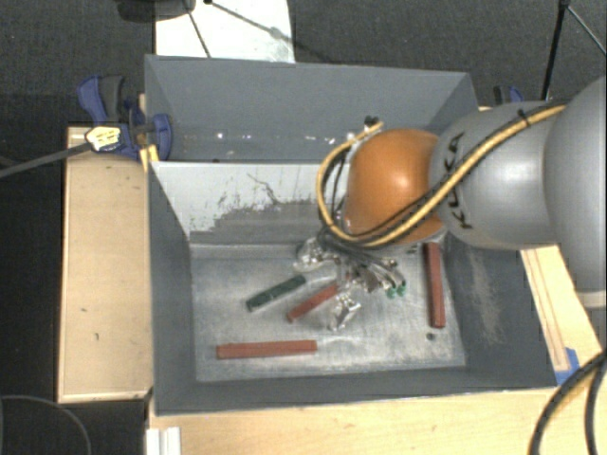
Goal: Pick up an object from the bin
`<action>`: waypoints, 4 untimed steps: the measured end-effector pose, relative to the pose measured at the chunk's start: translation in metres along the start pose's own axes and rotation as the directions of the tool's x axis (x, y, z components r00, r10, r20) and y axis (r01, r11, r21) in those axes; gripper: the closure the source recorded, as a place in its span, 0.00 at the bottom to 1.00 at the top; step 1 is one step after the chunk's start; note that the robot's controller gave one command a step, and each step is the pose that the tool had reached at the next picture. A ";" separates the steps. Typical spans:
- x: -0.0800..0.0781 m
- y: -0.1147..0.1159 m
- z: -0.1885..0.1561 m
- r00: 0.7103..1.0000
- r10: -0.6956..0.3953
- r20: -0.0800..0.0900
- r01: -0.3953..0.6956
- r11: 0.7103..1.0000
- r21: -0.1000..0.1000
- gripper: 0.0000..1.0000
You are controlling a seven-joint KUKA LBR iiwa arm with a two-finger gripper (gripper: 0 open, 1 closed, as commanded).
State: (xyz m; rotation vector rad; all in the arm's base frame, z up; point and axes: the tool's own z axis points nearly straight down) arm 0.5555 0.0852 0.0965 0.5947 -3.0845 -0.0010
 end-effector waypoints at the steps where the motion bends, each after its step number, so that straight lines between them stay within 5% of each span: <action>1: -0.009 -0.004 0.009 1.000 0.020 0.005 -0.020 1.000 0.000 0.00; 2: 0.006 -0.004 0.021 0.998 -0.059 0.013 0.059 0.998 0.002 1.00; 4: 0.007 -0.004 0.019 0.998 -0.058 0.011 0.058 0.998 0.002 1.00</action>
Offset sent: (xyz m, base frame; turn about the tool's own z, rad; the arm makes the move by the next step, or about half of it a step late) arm -0.0085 -0.0072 -0.0265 -0.0624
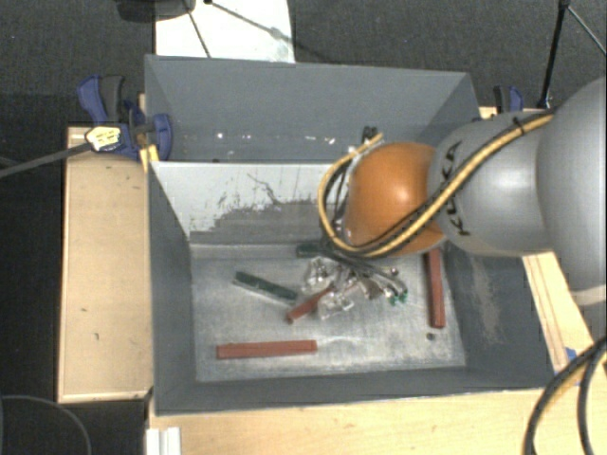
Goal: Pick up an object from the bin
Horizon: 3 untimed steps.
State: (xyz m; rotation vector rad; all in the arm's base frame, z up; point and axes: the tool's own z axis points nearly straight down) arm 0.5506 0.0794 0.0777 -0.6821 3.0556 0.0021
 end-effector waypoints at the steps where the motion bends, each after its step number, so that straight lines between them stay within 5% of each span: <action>1: 0.001 0.000 -0.009 1.000 0.001 -0.007 -0.001 1.000 -0.001 1.00; 3: 0.001 0.000 -0.031 1.000 0.003 -0.010 -0.004 1.000 -0.002 1.00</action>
Offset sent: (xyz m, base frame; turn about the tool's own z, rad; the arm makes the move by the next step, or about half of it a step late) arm -0.0001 0.0000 0.0585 0.0000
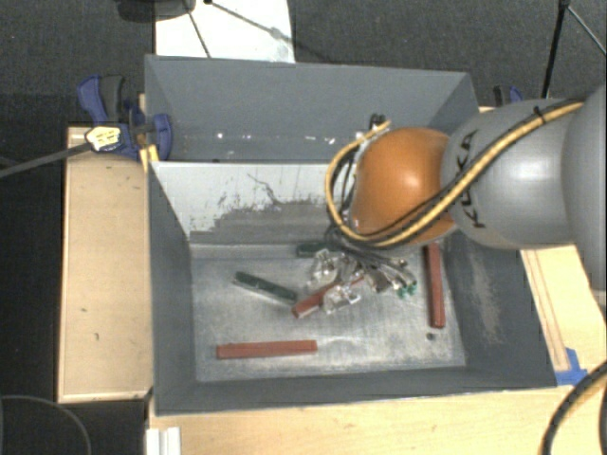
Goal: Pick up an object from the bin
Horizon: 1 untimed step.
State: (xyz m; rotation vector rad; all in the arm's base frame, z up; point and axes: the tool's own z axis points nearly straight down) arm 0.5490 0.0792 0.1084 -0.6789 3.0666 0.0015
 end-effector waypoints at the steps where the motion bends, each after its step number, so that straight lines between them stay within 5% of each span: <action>1: -0.001 0.000 -0.009 1.000 0.001 0.003 -0.001 1.000 0.001 1.00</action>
Offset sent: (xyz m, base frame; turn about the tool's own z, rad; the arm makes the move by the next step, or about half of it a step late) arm -0.0002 0.0001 0.0811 0.0000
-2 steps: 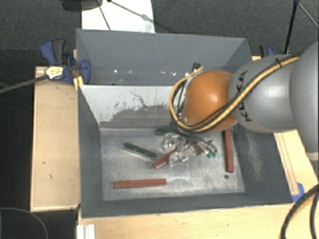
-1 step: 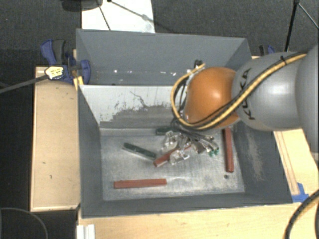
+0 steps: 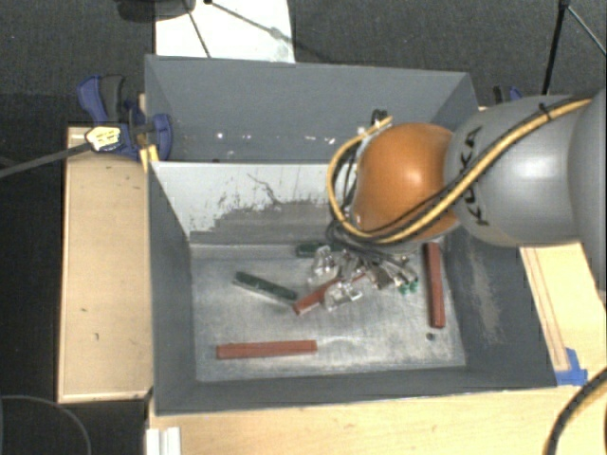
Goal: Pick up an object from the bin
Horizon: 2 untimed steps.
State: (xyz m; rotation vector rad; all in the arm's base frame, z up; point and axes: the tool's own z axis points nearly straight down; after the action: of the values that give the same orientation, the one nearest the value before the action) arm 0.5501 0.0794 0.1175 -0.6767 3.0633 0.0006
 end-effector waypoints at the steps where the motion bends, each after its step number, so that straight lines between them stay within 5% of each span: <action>1: 0.001 0.001 -0.009 1.000 0.002 -0.006 -0.002 1.000 -0.002 1.00; 2: 0.002 0.001 -0.031 1.000 0.001 -0.009 -0.001 1.000 -0.003 1.00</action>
Offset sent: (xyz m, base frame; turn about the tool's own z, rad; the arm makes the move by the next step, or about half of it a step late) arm -0.0001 -0.0002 0.0022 0.0000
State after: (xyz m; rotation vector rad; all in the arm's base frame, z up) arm 0.5476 0.0792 0.1482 -0.6777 3.0732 0.0020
